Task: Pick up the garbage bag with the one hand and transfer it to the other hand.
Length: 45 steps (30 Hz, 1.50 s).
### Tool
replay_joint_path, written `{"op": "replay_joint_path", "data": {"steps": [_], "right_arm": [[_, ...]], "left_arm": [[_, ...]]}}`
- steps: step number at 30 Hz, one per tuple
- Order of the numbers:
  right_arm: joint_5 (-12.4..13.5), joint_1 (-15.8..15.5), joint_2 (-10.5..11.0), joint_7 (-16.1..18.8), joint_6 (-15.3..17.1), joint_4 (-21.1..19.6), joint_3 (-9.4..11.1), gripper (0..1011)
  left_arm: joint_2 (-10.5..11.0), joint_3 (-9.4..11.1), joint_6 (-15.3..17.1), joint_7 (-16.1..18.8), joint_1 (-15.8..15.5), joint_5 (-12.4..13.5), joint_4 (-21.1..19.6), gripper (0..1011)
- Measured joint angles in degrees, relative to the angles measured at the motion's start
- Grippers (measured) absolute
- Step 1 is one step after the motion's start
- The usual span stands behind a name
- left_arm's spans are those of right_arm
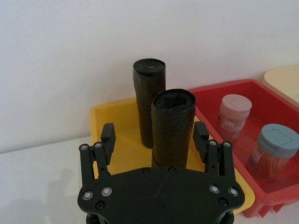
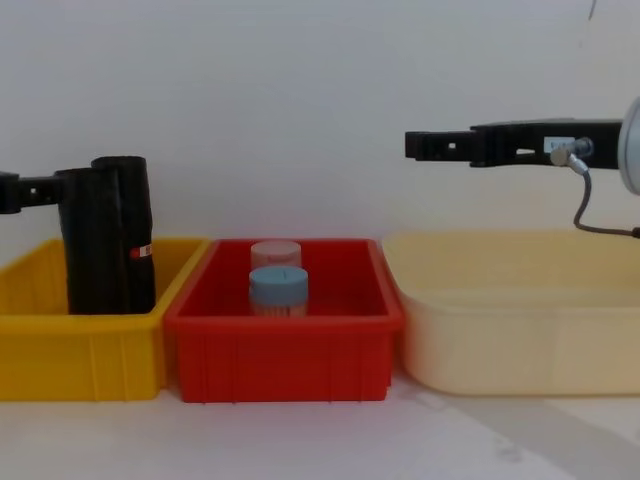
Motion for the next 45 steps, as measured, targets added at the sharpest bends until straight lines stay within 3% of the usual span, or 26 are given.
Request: {"op": "replay_joint_path", "data": {"steps": [23,45], "right_arm": [[1.4,1.4,0.7,1.5,-0.5,0.6,-0.2,1001],[2.2,2.1,1.3,1.5,-1.6,1.4,-0.4,1001]], "left_arm": [[-0.9,2.0,-0.8,-6.9,-5.8,-1.5,8.8,1001],[-2.5,5.0,-3.8,-13.4,-11.7,-1.9,16.6,1001]]}}
